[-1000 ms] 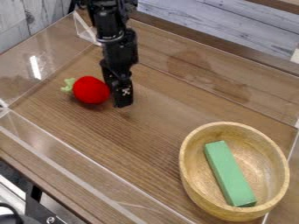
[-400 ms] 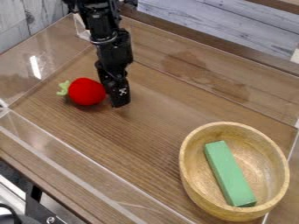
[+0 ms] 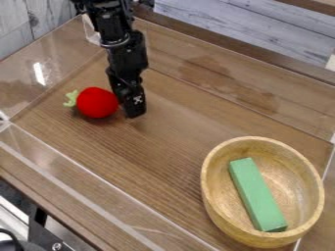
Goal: Move the red object to the left side of the table
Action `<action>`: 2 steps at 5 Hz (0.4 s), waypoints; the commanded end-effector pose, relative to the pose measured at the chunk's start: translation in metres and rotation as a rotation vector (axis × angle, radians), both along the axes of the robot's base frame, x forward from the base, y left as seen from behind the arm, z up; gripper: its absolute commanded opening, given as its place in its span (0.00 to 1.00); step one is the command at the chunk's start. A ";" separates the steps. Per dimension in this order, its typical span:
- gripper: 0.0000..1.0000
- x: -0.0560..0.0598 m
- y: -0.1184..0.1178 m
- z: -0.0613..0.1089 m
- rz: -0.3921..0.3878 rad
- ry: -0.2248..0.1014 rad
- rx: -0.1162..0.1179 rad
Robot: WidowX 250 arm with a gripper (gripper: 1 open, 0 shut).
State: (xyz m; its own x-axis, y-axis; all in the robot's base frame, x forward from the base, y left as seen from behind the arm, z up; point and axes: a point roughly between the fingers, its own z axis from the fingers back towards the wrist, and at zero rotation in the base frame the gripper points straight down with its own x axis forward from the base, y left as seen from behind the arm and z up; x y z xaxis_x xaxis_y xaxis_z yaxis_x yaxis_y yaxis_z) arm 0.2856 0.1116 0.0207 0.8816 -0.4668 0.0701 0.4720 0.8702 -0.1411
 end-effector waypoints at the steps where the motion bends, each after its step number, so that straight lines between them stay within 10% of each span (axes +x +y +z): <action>1: 1.00 -0.003 -0.004 0.008 0.020 -0.022 0.005; 2: 0.00 0.004 -0.001 0.015 0.017 -0.013 -0.005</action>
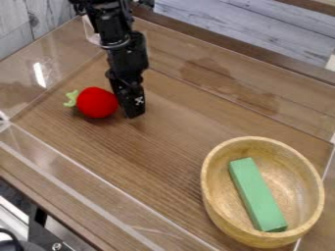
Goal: Move the red object to the left side of the table
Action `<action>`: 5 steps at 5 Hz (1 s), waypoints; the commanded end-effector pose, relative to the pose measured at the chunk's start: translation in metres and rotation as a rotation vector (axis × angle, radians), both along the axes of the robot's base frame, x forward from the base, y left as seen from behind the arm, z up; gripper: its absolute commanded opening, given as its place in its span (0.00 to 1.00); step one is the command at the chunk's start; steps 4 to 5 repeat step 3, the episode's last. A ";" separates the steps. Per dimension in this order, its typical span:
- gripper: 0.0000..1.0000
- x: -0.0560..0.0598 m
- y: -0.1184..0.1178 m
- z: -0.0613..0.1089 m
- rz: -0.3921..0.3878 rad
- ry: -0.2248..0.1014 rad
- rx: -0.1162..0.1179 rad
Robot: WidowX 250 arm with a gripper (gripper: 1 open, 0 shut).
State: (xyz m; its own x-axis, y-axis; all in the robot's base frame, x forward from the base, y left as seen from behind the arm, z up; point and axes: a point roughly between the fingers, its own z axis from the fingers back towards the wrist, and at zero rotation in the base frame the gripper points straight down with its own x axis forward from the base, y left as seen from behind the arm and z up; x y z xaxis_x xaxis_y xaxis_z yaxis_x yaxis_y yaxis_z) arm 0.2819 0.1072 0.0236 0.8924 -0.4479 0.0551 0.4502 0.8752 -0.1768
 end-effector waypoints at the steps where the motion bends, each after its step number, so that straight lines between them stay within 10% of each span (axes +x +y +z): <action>1: 0.00 0.015 0.007 0.021 -0.002 -0.035 0.000; 3: 0.00 0.008 0.007 0.013 -0.040 -0.035 -0.067; 5: 0.00 0.008 0.007 0.013 -0.040 -0.035 -0.067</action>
